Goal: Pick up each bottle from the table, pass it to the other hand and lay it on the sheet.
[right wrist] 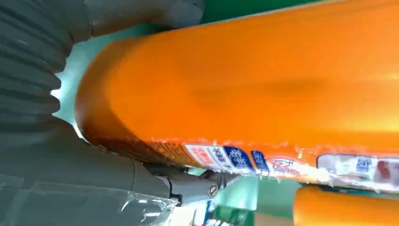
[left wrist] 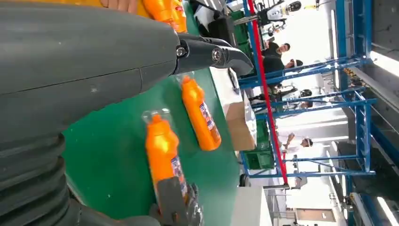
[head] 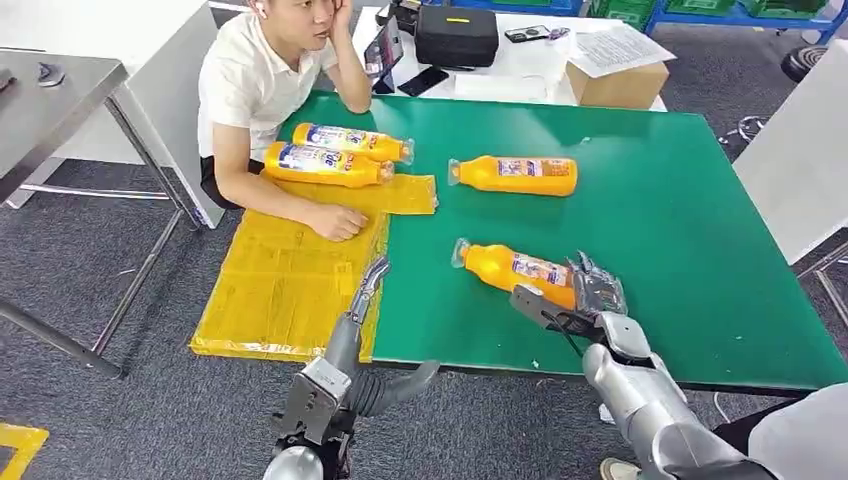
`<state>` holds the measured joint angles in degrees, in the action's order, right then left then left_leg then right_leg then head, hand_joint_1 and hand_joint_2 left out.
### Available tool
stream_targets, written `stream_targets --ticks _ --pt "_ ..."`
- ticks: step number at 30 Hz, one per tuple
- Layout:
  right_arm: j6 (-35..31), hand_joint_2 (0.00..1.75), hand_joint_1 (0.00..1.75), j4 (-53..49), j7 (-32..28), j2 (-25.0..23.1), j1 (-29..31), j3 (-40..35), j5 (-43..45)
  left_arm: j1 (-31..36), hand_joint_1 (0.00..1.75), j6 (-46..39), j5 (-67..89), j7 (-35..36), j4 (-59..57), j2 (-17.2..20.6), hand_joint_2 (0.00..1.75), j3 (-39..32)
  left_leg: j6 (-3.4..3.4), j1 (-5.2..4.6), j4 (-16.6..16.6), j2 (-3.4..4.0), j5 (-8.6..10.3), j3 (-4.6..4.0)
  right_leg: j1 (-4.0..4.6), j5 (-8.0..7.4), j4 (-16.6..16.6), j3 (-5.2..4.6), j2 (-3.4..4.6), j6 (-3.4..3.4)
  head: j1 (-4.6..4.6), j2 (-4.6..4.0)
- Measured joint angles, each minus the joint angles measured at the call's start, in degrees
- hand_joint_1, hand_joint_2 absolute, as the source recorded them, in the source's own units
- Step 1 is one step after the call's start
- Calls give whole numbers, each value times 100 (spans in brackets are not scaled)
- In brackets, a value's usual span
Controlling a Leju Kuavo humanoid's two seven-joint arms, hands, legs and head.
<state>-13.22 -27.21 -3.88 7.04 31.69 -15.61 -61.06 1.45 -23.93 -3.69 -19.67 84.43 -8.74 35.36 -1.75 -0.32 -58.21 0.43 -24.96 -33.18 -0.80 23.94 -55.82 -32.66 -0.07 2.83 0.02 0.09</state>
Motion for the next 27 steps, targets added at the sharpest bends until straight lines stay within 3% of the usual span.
stream_targets --ticks 5,7,20,27 --pt "588 175 175 -223 -1701 35 -207 402 1635 -14 0 144 -396 -20 0 2 175 -9 15 6 0 35 -25 18 6 -13 1 73 30 12 0 0" --pt "789 175 175 -444 -2087 -24 -416 529 2195 -15 0 216 -669 -22 -2 2 175 -15 17 7 0 38 -26 20 8 -13 1 70 38 13 -2 0" --pt "1285 175 175 -1390 -2480 -129 -1025 645 3372 -31 0 299 -1165 -118 -4 9 175 -22 20 20 0 31 -25 -21 17 -10 0 39 34 10 0 0" --pt "1563 175 175 -2687 -2572 -332 -1697 570 4353 -30 0 409 -2055 77 -186 15 175 -50 21 19 -1 8 -12 -103 17 -11 -12 -29 19 10 -2 0"
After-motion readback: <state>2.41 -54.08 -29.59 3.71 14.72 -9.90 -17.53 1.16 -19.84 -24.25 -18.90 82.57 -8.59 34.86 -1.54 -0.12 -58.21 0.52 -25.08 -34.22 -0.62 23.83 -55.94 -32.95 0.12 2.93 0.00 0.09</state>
